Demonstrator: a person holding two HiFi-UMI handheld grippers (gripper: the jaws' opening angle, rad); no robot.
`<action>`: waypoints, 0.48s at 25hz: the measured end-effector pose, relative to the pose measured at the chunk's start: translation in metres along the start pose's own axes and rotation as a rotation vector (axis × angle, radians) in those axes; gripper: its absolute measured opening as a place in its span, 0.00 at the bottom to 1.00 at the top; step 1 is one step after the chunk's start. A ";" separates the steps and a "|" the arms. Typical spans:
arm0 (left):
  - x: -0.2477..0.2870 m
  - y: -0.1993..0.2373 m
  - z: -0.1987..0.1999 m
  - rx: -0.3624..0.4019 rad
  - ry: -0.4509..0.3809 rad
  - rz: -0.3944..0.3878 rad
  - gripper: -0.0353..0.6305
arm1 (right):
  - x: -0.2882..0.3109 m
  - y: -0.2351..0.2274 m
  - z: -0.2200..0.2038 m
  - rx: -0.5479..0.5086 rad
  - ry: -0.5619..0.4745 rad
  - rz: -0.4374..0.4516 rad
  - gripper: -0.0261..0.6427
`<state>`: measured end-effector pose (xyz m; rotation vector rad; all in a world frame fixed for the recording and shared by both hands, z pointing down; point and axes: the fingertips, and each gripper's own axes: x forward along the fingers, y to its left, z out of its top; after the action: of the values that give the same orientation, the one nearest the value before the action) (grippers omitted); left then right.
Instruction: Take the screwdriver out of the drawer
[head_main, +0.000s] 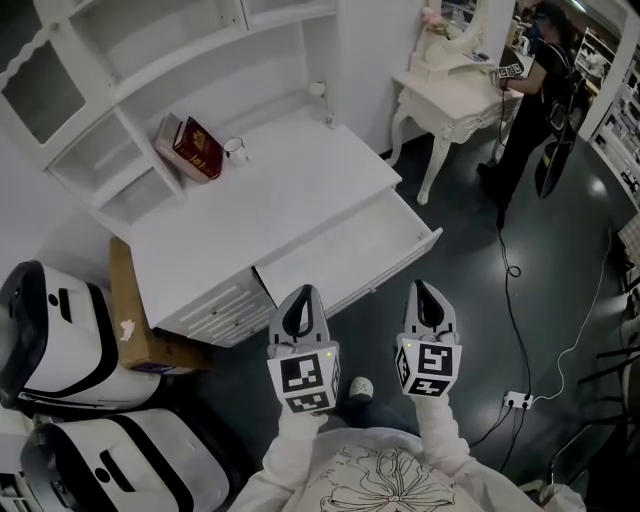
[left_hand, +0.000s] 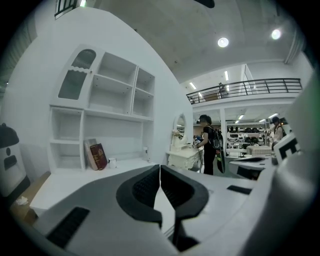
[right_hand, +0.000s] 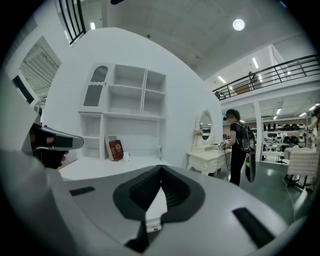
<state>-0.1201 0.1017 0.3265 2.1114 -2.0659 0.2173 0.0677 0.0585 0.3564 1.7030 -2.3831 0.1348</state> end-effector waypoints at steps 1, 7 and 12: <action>0.007 -0.002 0.000 0.001 0.001 0.003 0.06 | 0.006 -0.003 0.000 0.000 0.000 0.005 0.04; 0.035 -0.011 0.001 0.006 0.020 0.013 0.06 | 0.031 -0.021 -0.005 0.002 0.017 0.018 0.04; 0.049 -0.016 -0.009 0.006 0.047 0.016 0.06 | 0.043 -0.031 -0.014 0.016 0.036 0.017 0.04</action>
<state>-0.1027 0.0563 0.3457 2.0738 -2.0588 0.2729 0.0858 0.0113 0.3784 1.6734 -2.3765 0.1859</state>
